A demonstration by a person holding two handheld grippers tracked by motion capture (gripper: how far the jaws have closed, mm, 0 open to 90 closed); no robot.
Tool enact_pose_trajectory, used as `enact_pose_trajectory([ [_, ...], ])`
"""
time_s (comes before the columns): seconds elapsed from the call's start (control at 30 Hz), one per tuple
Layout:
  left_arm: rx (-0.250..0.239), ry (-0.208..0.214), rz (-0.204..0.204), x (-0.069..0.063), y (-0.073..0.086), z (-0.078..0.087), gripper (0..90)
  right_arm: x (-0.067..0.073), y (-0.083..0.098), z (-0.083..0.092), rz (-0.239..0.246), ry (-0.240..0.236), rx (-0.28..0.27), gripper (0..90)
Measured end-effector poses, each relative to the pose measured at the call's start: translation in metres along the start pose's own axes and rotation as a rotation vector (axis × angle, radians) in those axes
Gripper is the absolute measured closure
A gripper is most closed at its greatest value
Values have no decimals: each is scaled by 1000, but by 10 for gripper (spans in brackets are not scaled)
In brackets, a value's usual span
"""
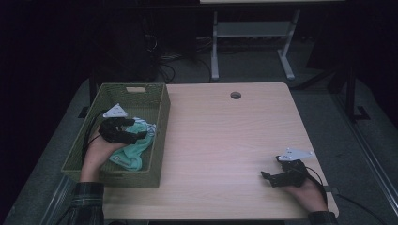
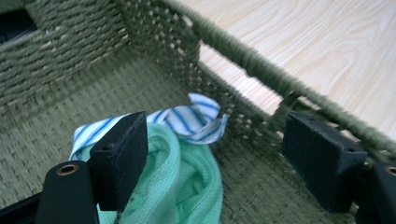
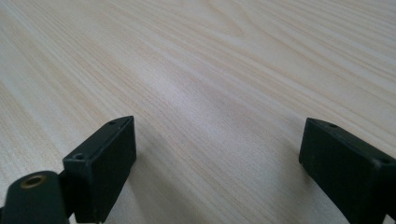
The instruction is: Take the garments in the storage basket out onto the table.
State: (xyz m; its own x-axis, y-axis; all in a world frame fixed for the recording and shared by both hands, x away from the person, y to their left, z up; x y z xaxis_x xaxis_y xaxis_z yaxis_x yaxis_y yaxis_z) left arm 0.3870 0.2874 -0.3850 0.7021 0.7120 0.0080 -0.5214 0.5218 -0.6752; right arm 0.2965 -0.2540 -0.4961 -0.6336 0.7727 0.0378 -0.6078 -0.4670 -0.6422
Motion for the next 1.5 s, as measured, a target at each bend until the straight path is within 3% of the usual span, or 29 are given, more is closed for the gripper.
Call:
enact_pose_trajectory([
  [0.77,142,-106,73,17,17,-18,273,0,0,0,0,0,0,107],
  [1.0,217,-115,99,19,23,-26,288,0,0,0,1,0,0,107],
  [1.23,267,-95,129,19,26,-31,313,0,0,0,0,0,0,107],
  [1.33,277,-91,129,19,27,-31,347,0,0,0,0,0,0,107],
  [1.5,290,-78,144,19,27,-29,541,0,0,0,0,0,0,107],
])
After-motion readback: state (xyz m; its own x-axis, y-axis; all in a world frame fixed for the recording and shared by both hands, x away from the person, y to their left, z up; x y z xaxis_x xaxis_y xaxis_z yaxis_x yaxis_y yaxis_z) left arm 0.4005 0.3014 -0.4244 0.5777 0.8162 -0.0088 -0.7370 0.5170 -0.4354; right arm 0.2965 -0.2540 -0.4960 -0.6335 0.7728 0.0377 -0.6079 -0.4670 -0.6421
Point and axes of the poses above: each handheld gripper's, and its own axes: z roughly backward along the jaws, y roughly out of its underside, x roughly to its left, the point moved 2 cm from there along -z, roughly forward along the jaws, and after that the axes turned 6 degrees about x, right-handed, at the moved point
